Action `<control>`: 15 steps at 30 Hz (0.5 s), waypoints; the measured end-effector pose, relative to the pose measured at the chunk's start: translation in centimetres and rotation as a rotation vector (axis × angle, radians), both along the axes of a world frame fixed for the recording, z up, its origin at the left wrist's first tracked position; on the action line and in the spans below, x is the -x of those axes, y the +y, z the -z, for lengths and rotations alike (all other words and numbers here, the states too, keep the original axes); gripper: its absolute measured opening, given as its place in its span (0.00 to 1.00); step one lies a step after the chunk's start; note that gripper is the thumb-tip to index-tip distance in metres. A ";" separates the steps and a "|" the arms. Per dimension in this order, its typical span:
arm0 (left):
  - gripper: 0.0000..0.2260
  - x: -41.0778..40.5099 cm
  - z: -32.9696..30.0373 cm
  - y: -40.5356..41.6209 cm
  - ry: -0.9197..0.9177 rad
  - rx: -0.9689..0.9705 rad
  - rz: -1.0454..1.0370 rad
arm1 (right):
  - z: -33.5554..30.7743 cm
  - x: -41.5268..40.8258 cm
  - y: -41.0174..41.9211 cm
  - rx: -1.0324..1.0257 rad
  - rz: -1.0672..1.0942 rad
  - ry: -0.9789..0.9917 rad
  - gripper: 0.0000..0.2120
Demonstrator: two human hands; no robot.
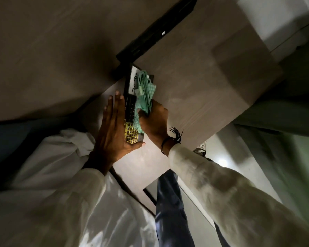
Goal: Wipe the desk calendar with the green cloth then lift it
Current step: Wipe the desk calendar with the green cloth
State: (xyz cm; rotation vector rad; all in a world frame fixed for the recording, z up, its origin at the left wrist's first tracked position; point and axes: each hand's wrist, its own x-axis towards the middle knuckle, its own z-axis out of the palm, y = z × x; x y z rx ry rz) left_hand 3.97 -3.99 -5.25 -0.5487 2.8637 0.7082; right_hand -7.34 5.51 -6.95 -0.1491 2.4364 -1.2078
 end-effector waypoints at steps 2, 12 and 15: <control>0.67 0.0 0.1 0.0 -0.001 0.029 0.016 | 0.0 -0.5 0.1 0.052 -0.043 0.025 0.05; 0.69 -0.1 0.3 -0.1 0.006 0.039 -0.004 | -0.2 -0.1 -0.2 0.069 -0.058 0.041 0.04; 0.68 -0.2 0.3 0.0 0.014 0.032 -0.002 | 0.7 0.4 -0.1 -0.056 0.029 -0.035 0.03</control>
